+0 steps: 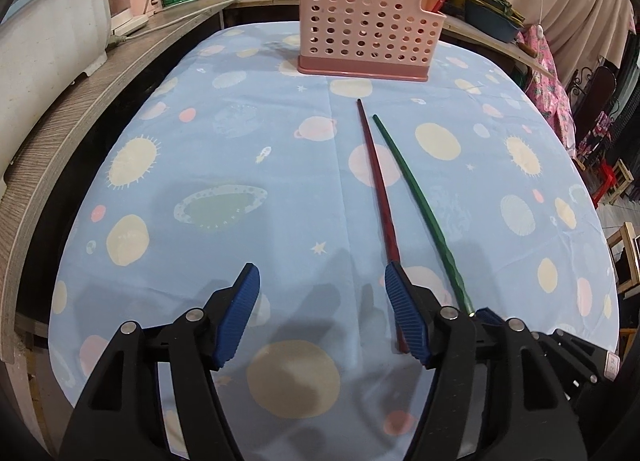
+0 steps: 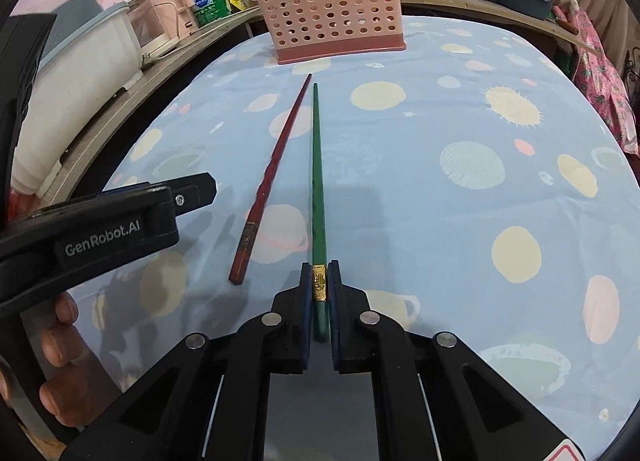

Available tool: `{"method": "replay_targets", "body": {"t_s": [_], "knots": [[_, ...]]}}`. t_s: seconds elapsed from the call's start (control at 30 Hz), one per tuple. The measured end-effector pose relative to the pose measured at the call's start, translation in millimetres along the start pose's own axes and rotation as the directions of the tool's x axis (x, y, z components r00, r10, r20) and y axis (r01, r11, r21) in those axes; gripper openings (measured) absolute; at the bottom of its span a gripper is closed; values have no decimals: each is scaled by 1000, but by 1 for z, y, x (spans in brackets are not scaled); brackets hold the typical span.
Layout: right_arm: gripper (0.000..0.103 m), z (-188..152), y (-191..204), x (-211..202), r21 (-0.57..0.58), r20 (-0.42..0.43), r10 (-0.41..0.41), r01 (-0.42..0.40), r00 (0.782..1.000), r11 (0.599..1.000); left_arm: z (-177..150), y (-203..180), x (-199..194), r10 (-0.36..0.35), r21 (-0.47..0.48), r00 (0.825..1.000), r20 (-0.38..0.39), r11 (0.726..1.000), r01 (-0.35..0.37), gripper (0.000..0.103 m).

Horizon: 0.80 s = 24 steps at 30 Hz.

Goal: Organize utensils
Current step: 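Close the right gripper on the green chopstick while the left gripper closes on the dark red chopstick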

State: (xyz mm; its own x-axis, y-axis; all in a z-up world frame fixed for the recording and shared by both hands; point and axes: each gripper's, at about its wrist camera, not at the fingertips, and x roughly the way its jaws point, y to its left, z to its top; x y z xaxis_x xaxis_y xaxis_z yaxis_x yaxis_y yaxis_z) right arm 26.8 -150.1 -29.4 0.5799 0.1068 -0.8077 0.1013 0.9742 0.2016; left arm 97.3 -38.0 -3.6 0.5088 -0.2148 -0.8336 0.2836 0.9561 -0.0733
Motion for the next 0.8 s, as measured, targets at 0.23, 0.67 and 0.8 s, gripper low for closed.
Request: {"method": "replay_targets", "body": {"t_s": [0.23,0.67,0.8], "knots": [[7,-1,-21,-6,59,18,-30,29,999,998,-10,-15,4,-23,40,999,-25,999,24,62],[7,-3,-23,-7,54,22,-39,38,999,998,-21,-25,17,-23,72,998,-62,997,28,62],[7,-3,-23,-6,56,23,-38,36,999,998,-23,-27,18,-10,93,999,-50,996,15,60]]}}
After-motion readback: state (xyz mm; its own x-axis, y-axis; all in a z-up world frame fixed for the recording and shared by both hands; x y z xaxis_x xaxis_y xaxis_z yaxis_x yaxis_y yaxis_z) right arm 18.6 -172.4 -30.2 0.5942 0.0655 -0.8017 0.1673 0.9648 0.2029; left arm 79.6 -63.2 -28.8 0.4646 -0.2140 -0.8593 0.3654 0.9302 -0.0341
